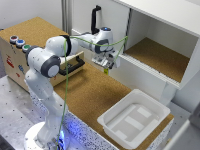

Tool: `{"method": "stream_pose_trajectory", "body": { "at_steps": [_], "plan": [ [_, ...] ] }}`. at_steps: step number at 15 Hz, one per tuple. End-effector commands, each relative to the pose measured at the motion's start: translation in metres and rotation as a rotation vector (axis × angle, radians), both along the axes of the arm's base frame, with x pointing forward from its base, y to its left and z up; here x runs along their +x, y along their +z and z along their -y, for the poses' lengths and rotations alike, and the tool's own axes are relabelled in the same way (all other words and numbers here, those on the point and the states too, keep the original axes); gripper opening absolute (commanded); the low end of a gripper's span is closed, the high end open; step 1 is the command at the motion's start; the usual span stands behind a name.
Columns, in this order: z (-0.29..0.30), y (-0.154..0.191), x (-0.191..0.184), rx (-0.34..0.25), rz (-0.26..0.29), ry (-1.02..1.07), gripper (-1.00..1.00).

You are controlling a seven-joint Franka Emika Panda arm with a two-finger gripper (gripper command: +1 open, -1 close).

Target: Move to the box, then place the yellow object

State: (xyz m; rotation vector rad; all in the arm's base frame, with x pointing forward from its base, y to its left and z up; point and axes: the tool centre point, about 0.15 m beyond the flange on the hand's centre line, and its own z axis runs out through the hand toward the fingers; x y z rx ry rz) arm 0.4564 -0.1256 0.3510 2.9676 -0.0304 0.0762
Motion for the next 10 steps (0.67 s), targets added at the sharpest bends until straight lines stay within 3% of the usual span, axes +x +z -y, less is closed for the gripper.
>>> {"method": "stream_pose_trajectory", "body": {
  "at_steps": [1, 10],
  "plan": [
    [0.080, -0.011, 0.007, -0.022, 0.004, -0.111, -1.00],
    [0.208, -0.016, -0.008, -0.022, 0.010, -0.319, -1.00]
  ]
}}
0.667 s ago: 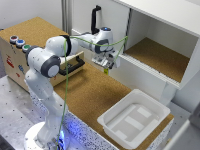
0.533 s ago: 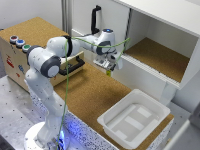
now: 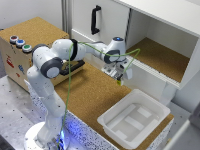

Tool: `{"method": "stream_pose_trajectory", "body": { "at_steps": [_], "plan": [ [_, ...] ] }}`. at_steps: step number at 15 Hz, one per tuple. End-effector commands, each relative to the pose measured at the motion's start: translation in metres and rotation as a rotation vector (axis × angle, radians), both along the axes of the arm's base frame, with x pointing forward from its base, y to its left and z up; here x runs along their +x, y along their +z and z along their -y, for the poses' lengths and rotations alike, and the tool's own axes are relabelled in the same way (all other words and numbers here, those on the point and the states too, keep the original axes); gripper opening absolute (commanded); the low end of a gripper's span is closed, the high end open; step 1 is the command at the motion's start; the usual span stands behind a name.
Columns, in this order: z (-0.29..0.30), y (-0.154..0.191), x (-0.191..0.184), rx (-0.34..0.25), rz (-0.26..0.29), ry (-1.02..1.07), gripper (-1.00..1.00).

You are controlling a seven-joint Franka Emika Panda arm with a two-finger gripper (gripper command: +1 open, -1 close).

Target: Move to the box, then place the yellow object

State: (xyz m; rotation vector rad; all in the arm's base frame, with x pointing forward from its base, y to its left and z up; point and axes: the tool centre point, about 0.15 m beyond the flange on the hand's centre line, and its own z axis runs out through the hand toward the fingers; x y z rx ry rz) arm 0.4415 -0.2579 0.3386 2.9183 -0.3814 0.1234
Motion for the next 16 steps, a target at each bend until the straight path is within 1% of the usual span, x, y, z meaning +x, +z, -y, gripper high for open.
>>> {"method": "stream_pose_trajectory", "body": {
  "at_steps": [1, 3, 5, 8, 11, 16],
  "plan": [
    [0.091, -0.006, 0.003, 0.003, -0.045, -0.105, -1.00],
    [0.121, -0.013, -0.005, 0.000, -0.055, -0.154, -1.00],
    [0.154, -0.024, -0.017, 0.030, -0.060, -0.235, -1.00],
    [0.192, -0.041, -0.035, 0.086, -0.035, -0.375, -1.00],
    [0.203, -0.061, -0.043, 0.134, -0.014, -0.480, -1.00],
    [0.195, -0.092, -0.048, 0.233, 0.060, -0.671, -1.00]
  ]
}}
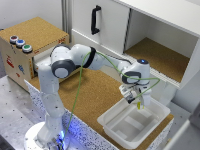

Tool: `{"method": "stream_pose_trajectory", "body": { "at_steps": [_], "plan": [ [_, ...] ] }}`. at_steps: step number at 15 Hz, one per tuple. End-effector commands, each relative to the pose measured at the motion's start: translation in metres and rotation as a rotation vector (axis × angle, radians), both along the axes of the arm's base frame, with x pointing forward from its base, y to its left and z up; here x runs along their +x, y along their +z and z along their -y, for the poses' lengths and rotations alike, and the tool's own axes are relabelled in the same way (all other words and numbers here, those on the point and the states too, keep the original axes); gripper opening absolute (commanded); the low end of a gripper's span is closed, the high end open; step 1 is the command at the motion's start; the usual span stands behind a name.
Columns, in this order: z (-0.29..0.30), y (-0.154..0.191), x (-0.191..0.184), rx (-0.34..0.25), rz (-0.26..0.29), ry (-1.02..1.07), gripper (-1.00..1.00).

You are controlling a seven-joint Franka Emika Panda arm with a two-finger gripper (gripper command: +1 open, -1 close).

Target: Move to the box, then place the yellow object

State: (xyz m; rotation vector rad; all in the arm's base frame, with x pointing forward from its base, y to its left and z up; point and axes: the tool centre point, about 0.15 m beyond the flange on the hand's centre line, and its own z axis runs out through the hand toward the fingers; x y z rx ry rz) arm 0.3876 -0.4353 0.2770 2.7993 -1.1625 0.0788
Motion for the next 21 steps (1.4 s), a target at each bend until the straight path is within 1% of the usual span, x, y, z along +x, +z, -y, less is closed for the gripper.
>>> {"method": "stream_pose_trajectory", "body": {
  "at_steps": [1, 2, 3, 4, 5, 6, 8, 11, 12, 14, 16, 17, 18, 19, 21],
  "plan": [
    [0.013, -0.036, 0.007, 0.140, 0.063, -0.175, -1.00],
    [0.009, -0.039, 0.008, 0.147, 0.075, -0.209, -1.00],
    [0.005, -0.042, 0.009, 0.123, 0.055, -0.250, -1.00],
    [0.002, -0.045, 0.010, 0.124, 0.061, -0.294, -1.00],
    [-0.001, -0.047, 0.012, 0.103, 0.064, -0.323, -1.00],
    [-0.003, -0.050, 0.013, 0.098, 0.065, -0.361, -1.00],
    [-0.002, -0.056, 0.012, 0.102, 0.070, -0.468, -1.00],
    [-0.005, -0.062, 0.011, 0.092, 0.067, -0.581, -1.00],
    [-0.008, -0.067, 0.010, 0.104, 0.071, -0.624, -1.00],
    [-0.010, -0.073, 0.004, 0.100, 0.065, -0.709, -1.00],
    [-0.012, -0.079, -0.001, 0.138, 0.075, -0.774, -1.00],
    [-0.012, -0.078, -0.002, 0.143, 0.091, -0.800, -1.00],
    [-0.013, -0.075, -0.001, 0.127, 0.105, -0.810, -1.00],
    [-0.013, -0.074, -0.002, 0.125, 0.112, -0.826, 1.00],
    [-0.013, -0.069, -0.005, 0.120, 0.130, -0.853, 1.00]
  ]
}}
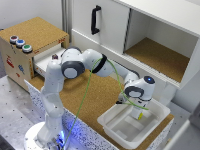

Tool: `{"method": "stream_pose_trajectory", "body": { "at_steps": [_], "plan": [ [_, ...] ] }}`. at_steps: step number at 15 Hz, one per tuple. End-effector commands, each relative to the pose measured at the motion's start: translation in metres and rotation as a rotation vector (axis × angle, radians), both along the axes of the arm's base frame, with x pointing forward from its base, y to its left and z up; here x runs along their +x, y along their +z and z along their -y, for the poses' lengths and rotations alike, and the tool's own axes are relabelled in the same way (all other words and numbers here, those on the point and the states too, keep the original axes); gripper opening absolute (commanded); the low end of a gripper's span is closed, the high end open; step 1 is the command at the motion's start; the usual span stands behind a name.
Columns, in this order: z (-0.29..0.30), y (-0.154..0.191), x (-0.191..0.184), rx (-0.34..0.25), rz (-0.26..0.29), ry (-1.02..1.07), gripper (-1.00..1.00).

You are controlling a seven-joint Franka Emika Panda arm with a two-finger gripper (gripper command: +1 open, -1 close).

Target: Move to the box, then place the yellow object

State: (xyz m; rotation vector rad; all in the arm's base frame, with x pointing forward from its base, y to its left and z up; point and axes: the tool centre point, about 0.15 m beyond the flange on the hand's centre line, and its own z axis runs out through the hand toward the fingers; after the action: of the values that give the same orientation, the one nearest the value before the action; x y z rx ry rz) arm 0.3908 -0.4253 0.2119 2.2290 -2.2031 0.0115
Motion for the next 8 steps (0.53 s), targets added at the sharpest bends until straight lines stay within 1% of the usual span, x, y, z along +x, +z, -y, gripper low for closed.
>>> {"method": "stream_pose_trajectory", "body": {
  "at_steps": [1, 3, 5, 7, 8],
  "plan": [
    [-0.004, -0.003, -0.008, -0.018, 0.084, -0.085, 1.00],
    [-0.007, -0.002, -0.011, 0.002, 0.099, -0.089, 1.00],
    [-0.011, 0.006, -0.011, -0.001, 0.117, -0.072, 1.00],
    [-0.014, 0.021, -0.008, -0.025, 0.143, -0.040, 1.00],
    [-0.015, 0.028, -0.008, -0.021, 0.161, -0.034, 1.00]
  ]
}}
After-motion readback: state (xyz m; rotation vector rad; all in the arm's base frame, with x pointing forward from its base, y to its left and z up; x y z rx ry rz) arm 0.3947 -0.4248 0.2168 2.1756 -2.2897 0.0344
